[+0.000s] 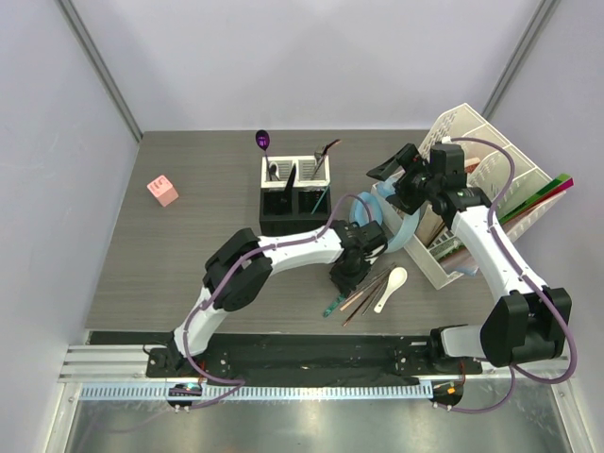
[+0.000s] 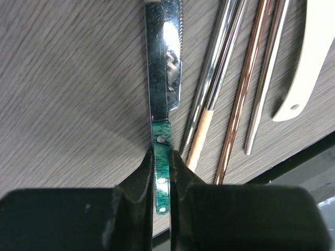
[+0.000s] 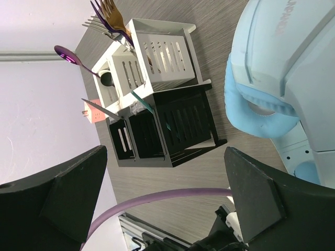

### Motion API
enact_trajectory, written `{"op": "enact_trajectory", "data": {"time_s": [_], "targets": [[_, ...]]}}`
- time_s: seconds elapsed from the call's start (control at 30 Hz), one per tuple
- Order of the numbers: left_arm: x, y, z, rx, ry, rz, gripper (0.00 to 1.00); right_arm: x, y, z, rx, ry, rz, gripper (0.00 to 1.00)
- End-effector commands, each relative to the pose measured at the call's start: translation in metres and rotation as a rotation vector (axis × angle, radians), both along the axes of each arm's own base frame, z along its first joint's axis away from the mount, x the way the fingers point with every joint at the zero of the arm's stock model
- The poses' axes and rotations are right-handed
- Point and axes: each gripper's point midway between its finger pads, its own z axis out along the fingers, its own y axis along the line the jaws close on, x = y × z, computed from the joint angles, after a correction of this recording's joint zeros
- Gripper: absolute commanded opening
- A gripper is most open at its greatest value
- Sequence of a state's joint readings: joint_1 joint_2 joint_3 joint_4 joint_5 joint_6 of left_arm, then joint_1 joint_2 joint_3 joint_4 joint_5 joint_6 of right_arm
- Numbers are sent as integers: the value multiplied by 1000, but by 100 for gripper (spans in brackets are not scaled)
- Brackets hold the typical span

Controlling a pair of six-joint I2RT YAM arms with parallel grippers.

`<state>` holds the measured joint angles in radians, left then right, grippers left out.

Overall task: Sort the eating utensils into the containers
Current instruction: Pick up the knife at the center of the board.

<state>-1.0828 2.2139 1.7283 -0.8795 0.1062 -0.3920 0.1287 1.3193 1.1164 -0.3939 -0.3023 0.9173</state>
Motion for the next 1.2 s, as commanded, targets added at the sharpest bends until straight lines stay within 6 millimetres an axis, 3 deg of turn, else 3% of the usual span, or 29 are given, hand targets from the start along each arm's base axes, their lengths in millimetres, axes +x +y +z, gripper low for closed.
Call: {"op": "enact_trajectory", "data": {"time_s": [0.0, 0.07, 0.1, 0.23, 0.3, 0.47, 0.6, 0.93, 0.97, 1.0, 1.03, 1.17], "targets": [[-10, 70, -59, 227, 33, 44, 0, 0, 1, 18, 14, -63, 10, 100], [-10, 77, -50, 214, 28, 63, 0, -1, 1, 18, 24, -67, 10, 100], [-15, 89, -52, 242, 35, 68, 0, -2, 2, 15, 31, -59, 8, 100], [-22, 108, -50, 263, 38, 91, 1, -5, 2, 16, 27, -67, 13, 100], [-20, 115, -52, 287, 15, 101, 8, -7, 2, 17, 29, -68, 14, 100], [-9, 104, -48, 267, -27, 100, 32, -6, 2, 19, 26, -72, 16, 100], [6, 83, -44, 245, -45, 82, 34, -4, 1, 24, 21, -81, 20, 100], [5, 85, -69, 277, 10, 80, 33, -5, 0, 17, 8, -68, 19, 100], [4, 87, -69, 280, 14, 81, 30, -5, 0, 14, 9, -58, 16, 100], [3, 88, -69, 277, 19, 77, 21, -5, 1, 13, 14, -54, 17, 100], [4, 88, -67, 274, 19, 81, 1, -4, 1, 12, 13, -51, 17, 100], [-4, 88, -57, 234, 37, 77, 0, -1, 1, 14, 13, -56, 15, 100]]}}
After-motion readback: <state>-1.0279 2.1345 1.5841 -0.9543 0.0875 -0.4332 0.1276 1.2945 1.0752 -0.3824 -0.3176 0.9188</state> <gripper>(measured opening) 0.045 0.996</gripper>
